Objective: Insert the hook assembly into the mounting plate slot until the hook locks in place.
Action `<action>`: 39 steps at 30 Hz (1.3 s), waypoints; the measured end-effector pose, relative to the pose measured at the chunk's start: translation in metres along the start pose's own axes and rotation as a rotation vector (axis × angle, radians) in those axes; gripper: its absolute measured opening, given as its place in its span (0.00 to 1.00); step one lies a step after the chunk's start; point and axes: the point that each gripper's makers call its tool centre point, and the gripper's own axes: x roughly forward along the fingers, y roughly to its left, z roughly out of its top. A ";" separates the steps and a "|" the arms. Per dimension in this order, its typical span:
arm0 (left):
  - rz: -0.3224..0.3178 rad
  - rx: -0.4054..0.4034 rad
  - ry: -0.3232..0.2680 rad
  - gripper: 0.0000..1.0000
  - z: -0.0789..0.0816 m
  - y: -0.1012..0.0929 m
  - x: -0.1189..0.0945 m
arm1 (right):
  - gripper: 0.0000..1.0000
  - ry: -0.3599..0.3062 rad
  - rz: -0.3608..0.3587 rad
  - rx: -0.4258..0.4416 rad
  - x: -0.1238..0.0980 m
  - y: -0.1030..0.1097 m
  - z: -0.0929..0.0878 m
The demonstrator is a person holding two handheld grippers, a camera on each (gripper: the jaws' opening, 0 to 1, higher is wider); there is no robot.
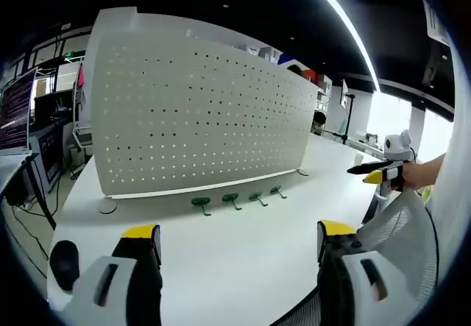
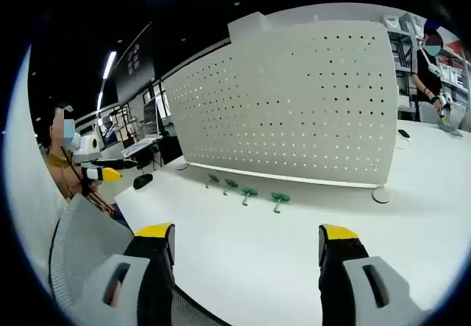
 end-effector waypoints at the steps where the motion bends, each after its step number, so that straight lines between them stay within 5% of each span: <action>1: 0.000 0.001 -0.001 0.90 0.000 0.000 0.000 | 0.77 0.000 0.001 0.001 0.000 0.000 0.000; 39: -0.014 0.007 0.013 0.88 -0.001 0.000 0.005 | 0.77 0.007 0.005 -0.004 0.003 0.001 -0.001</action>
